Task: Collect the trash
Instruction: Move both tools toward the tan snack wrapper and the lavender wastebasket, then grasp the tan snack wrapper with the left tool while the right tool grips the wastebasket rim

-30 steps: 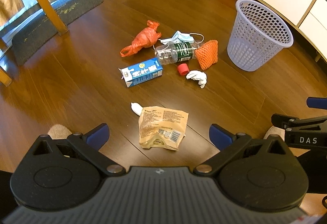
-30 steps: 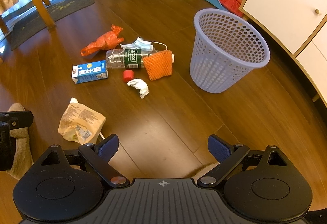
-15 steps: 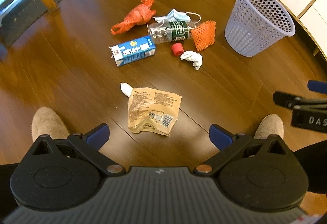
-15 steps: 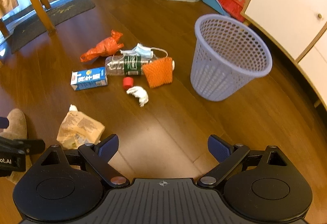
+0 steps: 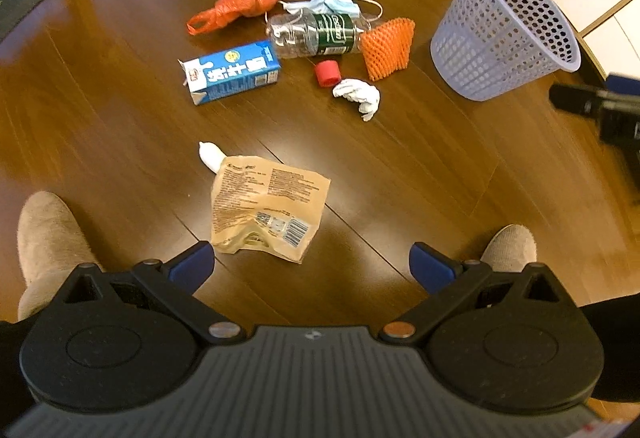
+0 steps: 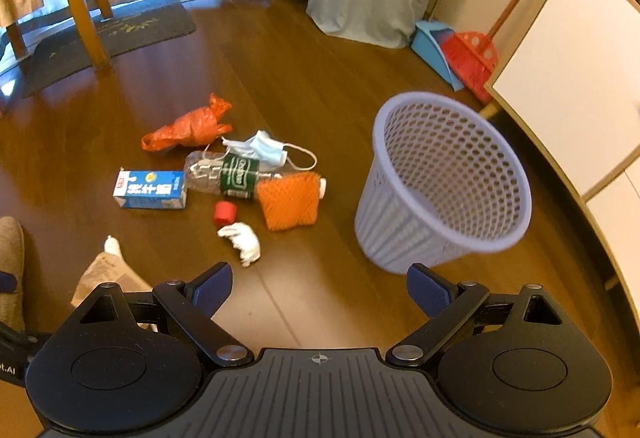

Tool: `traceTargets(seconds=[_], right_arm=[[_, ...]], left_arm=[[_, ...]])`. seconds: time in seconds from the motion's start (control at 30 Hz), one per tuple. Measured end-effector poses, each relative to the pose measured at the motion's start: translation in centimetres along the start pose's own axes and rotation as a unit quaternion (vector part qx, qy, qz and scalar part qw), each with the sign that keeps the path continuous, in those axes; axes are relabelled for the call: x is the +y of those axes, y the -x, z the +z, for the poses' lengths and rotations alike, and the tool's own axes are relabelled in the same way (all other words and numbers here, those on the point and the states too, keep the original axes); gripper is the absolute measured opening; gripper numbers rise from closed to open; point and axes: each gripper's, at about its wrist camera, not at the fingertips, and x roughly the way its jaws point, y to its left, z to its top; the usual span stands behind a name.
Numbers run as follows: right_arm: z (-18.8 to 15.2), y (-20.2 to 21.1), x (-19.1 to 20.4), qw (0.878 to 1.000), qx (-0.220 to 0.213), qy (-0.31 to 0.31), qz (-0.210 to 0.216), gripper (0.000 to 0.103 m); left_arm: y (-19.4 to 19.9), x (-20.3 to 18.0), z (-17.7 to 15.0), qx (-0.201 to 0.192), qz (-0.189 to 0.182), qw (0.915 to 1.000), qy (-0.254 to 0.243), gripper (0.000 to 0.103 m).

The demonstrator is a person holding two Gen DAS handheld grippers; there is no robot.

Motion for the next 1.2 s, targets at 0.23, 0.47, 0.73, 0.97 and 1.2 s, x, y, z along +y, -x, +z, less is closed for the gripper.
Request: traceTargets(seconds=[0.23,0.47,0.73,0.97,1.2], right_arm=[[1.7,-2.0,-1.5,0.999,-0.017,0.033,0.008,0.092],[4.2,-4.3,-5.3,0.997,-0.047,0.063,0.006,0.092],[4.9,-10.3,-9.3,0.986,-0.045,0.154,0.034,0.074],[3.9,-15.2,-10.3,0.982,-0.015,0.163,0.096,0.046],[4.2,-17.8,-10.5,0.980,-0.012,0.162,0.115,0.031]], left_arm=[[-2.0,0.0,1.8,0.005,0.001,1.0000,0.003,0.102],[-3.4,0.3,2.5,0.008,0.007,0.9999,0.000,0.102],[-4.1,0.0,3.7,-0.026,0.008,0.9992,-0.029,0.102],[-5.0,1.2,4.8,-0.048,0.013,0.9984,-0.027,0.102],[-6.3,2.8,5.1,-0.050,0.018,0.9980,-0.034,0.102]])
